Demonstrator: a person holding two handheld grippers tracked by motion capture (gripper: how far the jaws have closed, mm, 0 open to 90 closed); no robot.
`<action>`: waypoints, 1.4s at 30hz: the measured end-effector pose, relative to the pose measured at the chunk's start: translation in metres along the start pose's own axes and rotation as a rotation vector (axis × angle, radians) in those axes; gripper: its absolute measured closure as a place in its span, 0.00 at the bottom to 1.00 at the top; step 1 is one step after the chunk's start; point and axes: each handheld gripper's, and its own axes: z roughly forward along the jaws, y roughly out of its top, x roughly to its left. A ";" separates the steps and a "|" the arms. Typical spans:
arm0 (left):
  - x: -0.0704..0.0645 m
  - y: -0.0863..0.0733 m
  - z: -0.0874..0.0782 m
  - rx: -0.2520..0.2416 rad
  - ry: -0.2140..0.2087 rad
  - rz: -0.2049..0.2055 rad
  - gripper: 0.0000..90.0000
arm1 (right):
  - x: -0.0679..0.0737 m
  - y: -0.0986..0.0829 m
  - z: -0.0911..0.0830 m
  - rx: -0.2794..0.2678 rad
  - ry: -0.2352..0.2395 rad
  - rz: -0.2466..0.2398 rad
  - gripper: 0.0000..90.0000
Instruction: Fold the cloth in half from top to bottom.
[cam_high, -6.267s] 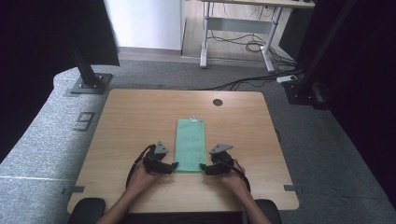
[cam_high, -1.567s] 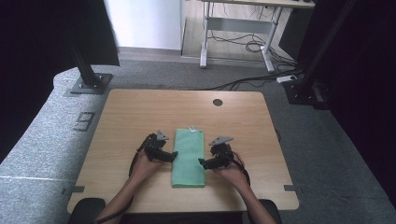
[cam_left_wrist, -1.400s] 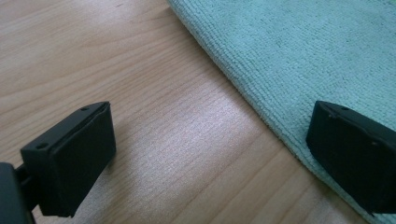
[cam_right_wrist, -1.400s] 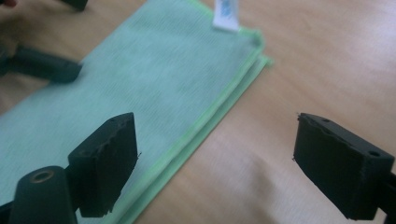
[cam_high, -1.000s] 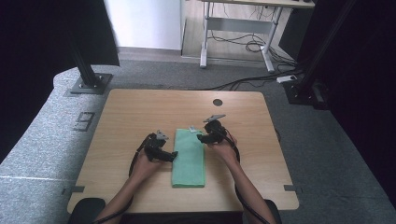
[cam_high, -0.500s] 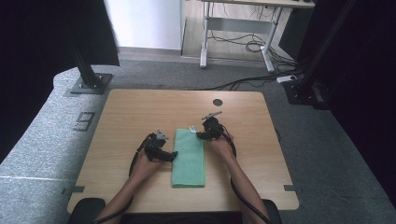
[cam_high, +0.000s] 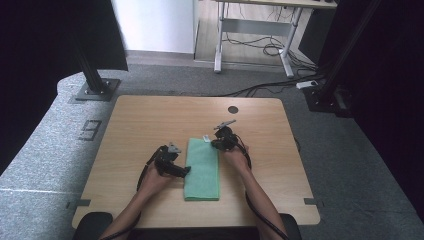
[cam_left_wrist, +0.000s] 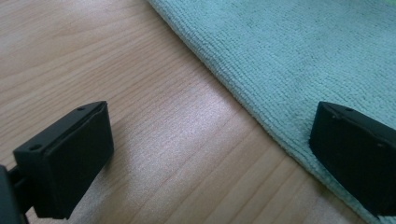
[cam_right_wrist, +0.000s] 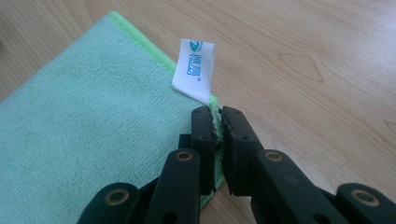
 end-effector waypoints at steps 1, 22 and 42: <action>0.000 0.000 0.000 -0.002 0.003 -0.001 0.00 | 0.002 0.001 0.000 0.005 -0.010 -0.009 0.94; -0.002 -0.001 0.000 -0.010 0.015 -0.015 0.00 | 0.034 0.004 -0.087 -0.189 0.056 -0.136 0.94; -0.002 -0.001 0.000 -0.009 0.024 -0.019 0.00 | 0.076 -0.049 -0.130 -0.234 0.171 -0.200 0.94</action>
